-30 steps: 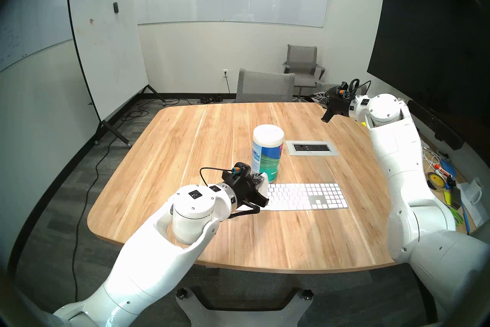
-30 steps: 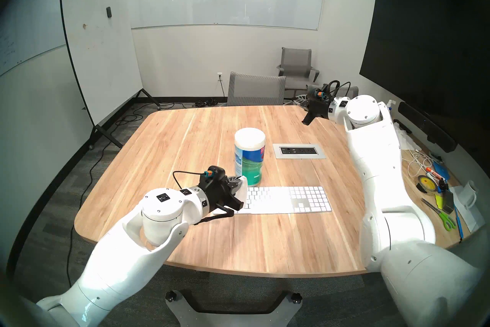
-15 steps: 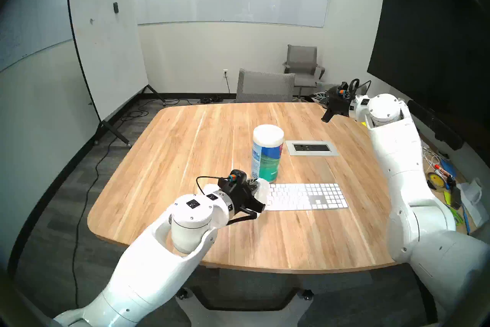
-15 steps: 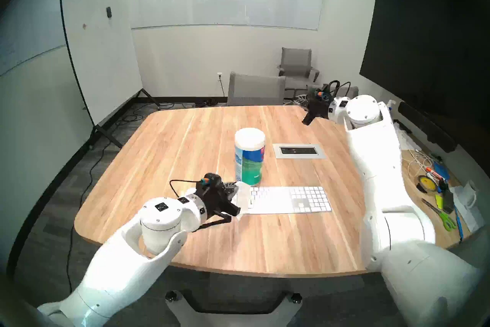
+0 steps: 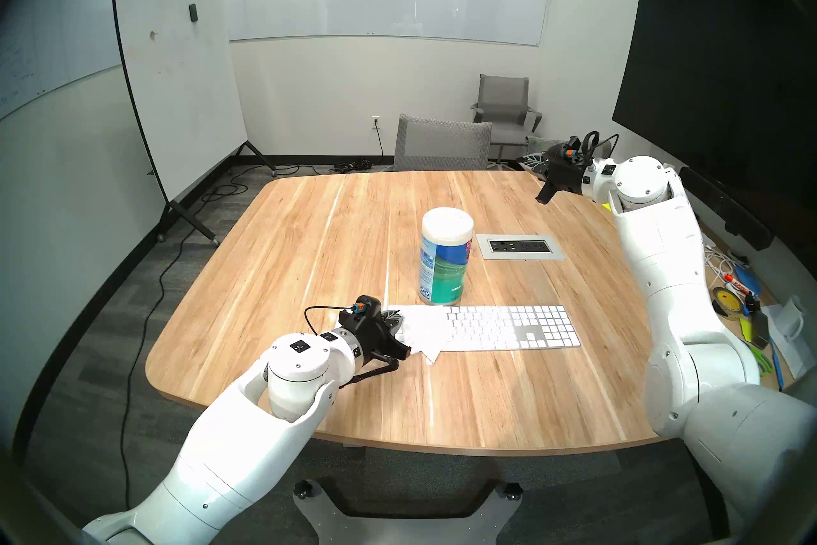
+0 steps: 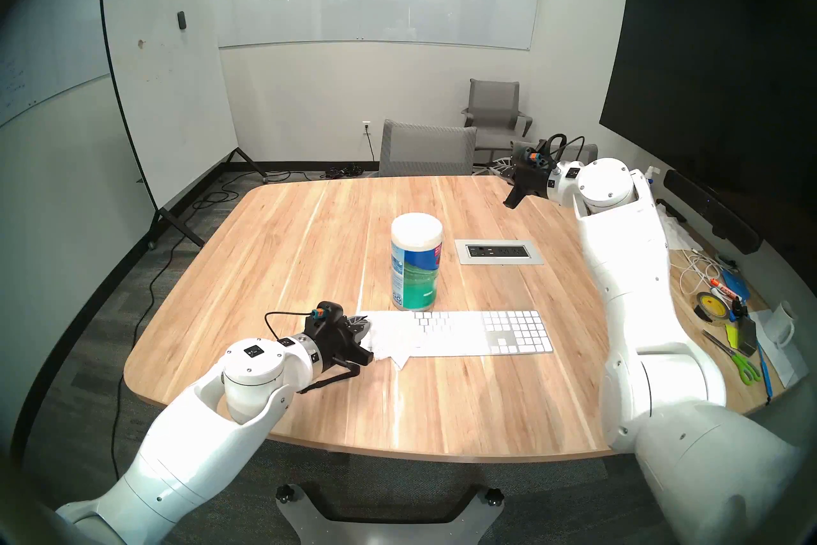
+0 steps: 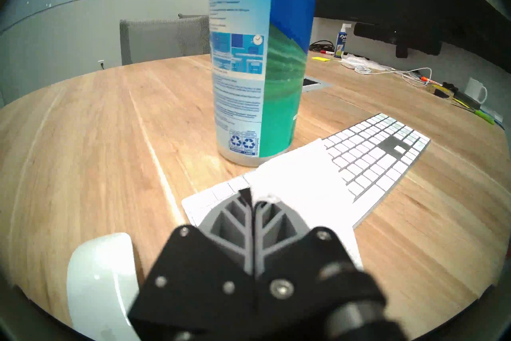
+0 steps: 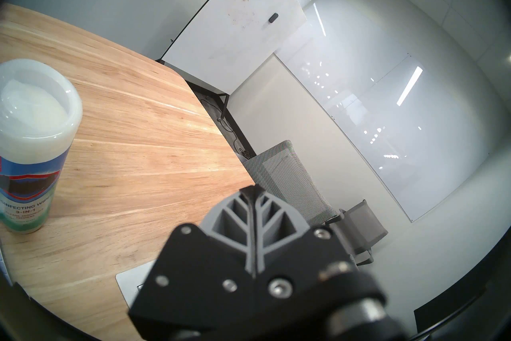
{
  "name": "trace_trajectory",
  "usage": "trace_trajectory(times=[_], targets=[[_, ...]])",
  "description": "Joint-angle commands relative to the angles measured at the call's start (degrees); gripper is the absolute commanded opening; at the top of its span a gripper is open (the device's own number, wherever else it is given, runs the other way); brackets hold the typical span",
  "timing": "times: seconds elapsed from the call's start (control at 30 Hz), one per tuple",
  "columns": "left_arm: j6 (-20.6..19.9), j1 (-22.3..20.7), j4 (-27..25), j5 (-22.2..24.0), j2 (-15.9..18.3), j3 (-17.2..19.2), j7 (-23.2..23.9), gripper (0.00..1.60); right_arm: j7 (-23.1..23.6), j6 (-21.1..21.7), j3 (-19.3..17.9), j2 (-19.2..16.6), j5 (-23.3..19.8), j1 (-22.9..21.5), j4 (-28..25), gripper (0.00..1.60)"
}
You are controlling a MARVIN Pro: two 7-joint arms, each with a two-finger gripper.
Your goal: Wipe the keyboards and mice with a disinfecting wipe, then set the wipe down
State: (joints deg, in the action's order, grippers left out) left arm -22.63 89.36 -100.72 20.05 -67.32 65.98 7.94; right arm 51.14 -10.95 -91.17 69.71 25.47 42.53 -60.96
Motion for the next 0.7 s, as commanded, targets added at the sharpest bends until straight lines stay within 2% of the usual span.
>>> trace_trajectory(times=[0.0, 0.3, 0.67], targets=[[-0.35, -4.31, 0.07, -0.41, -2.21, -1.45, 0.66, 0.00, -0.14, -0.03, -0.15, 0.15, -0.21, -1.59, -0.93, 0.00], [-3.59, -6.88, 2.54, -0.12, -4.27, -3.59, 0.42, 0.00, -0.13, -0.01, -0.15, 0.15, -0.21, -1.60, -0.93, 0.00], [1.52, -7.48, 9.93, 0.10, -4.42, -3.78, 1.98, 0.00, -0.12, 0.00, -0.16, 0.15, -0.21, -1.61, -0.93, 0.00]])
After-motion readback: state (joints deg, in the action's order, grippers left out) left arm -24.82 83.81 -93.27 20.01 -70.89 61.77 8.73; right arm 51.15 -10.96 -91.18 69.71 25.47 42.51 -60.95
